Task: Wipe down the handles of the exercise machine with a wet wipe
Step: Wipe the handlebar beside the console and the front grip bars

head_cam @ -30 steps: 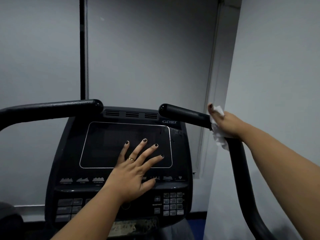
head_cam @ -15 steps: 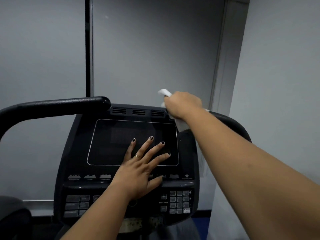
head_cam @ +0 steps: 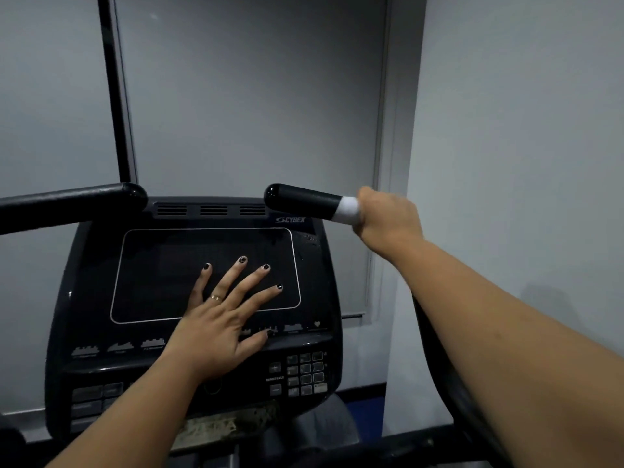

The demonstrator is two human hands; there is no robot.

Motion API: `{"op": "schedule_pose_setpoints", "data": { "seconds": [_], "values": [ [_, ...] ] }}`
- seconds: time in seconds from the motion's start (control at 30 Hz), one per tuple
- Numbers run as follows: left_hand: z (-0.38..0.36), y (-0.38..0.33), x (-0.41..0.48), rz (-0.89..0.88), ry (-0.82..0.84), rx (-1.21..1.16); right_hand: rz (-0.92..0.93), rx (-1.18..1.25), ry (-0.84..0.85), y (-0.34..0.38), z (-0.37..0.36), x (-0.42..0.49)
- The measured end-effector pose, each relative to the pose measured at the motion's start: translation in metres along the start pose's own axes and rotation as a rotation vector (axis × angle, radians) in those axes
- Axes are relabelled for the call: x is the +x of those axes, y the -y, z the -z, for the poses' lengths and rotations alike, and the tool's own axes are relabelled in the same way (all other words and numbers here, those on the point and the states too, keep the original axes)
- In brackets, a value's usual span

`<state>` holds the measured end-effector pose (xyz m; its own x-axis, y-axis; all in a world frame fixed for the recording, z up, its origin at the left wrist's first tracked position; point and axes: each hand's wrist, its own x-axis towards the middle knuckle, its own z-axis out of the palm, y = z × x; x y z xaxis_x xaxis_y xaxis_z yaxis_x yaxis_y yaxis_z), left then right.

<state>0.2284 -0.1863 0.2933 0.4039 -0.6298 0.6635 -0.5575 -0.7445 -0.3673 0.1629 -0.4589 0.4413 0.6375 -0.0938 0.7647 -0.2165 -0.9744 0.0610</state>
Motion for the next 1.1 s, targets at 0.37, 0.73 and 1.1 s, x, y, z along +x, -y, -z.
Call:
{"op": "schedule_pose_setpoints", "data": {
  "seconds": [0.37, 0.73, 1.1],
  "values": [
    [0.001, -0.001, 0.0, 0.007, -0.016, -0.013, -0.782, 1.023, 0.407, -0.054, -0.008, -0.036],
    [0.001, -0.002, 0.0, 0.006, -0.022, -0.033, -0.458, 0.2, -0.112, -0.029, -0.042, -0.08],
    [0.0, -0.001, 0.001, 0.011, -0.041, -0.063, -0.437, 0.212, -0.047, 0.032, 0.01, -0.009]
  ]
}}
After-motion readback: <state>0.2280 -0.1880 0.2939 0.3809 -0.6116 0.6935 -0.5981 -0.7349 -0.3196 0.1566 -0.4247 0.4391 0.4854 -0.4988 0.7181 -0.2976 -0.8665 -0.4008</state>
